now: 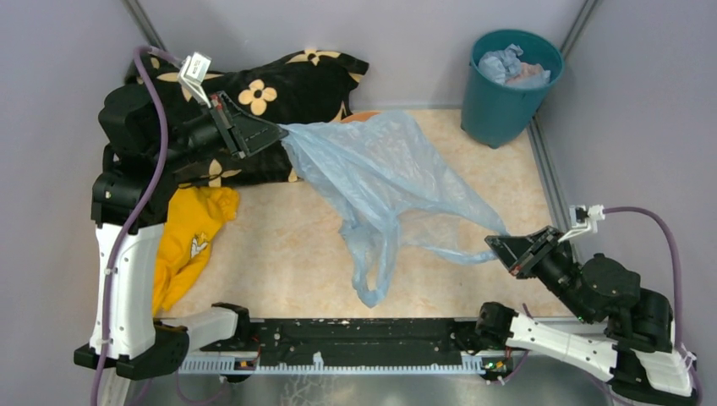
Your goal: Put the trash bags into the trash bin
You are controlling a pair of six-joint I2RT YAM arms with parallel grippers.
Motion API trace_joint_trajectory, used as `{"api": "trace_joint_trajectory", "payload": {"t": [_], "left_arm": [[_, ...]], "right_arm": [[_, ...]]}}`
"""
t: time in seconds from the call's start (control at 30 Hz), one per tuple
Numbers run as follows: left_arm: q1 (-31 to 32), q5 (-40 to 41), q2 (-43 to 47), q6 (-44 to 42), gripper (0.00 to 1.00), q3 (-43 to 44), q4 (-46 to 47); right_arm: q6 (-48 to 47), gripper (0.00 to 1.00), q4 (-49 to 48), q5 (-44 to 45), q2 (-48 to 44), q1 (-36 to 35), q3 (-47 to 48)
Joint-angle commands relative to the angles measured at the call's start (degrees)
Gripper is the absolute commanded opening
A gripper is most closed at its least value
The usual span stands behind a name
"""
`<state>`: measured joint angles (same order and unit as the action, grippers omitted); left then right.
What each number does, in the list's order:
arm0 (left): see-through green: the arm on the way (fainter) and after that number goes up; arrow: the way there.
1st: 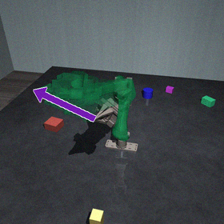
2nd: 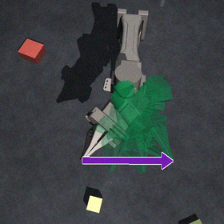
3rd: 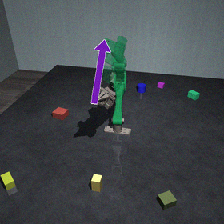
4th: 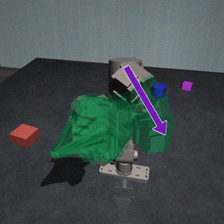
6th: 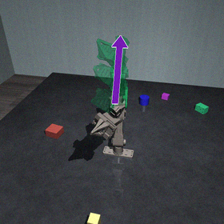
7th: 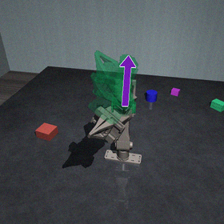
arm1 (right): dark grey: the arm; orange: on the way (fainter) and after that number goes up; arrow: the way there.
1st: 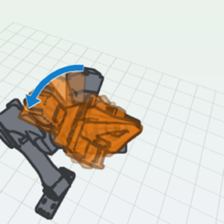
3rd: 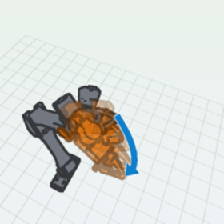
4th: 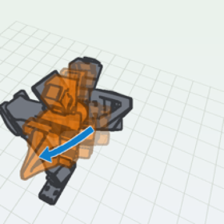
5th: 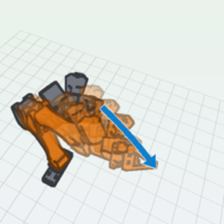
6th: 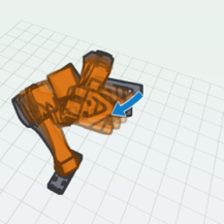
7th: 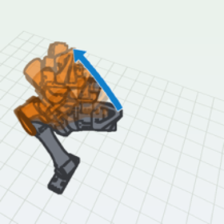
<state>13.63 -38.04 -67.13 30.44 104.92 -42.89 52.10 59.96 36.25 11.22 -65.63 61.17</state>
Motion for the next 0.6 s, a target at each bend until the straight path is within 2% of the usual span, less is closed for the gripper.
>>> {"api": "trace_joint_trajectory", "payload": {"t": [0.0, 0.03, 0.1, 0.2, 0.3, 0.33, 0.37, 0.43, 0.5, 0.57], "left_arm": [[-1.32, -2.35, 0.16, 1.32, 0.00, 1.23, 1.86], [-1.32, -3.21, 0.26, 1.90, 0.00, 0.99, 2.43], [-1.32, -5.14, 1.10, 3.57, 0.00, -0.48, 4.80], [-1.32, -8.13, 2.74, 5.91, 0.00, -3.77, 8.54], [-1.32, -9.90, 4.26, 7.56, 0.00, -6.19, 10.54], [-1.32, -10.05, 4.60, 7.80, 0.00, -6.72, 10.87], [-1.32, -10.22, 4.88, 8.17, 0.00, -7.29, 11.38], [-1.32, -10.64, 5.10, 9.16, 0.00, -8.37, 12.68], [-1.32, -11.15, 4.93, 10.78, 0.00, -9.12, 14.74], [-1.32, -11.72, 4.64, 12.60, 0.00, -9.61, 17.15]], "right_arm": [[-2.02, 0.00, 1.24, -2.57, 4.77, -0.56, 1.70], [-3.44, 0.06, -0.01, -4.62, 6.08, -0.56, 1.76], [-6.37, 0.27, -3.35, -9.50, 9.17, -0.56, 1.97], [-10.18, 0.49, -7.56, -17.03, 14.07, -0.56, 3.14], [-11.89, 0.66, -10.36, -22.36, 17.30, -0.55, 5.42], [-12.38, 0.69, -10.97, -24.18, 18.09, -0.56, 6.33], [-12.79, 0.77, -11.86, -26.19, 18.78, -0.56, 7.16], [-13.32, 0.79, -13.32, -31.16, 19.82, -0.60, 8.57], [-13.27, 0.90, -14.32, -34.40, 20.90, -0.56, 9.22], [-12.73, 0.91, -15.20, -37.82, 22.14, -0.56, 9.13]]}}
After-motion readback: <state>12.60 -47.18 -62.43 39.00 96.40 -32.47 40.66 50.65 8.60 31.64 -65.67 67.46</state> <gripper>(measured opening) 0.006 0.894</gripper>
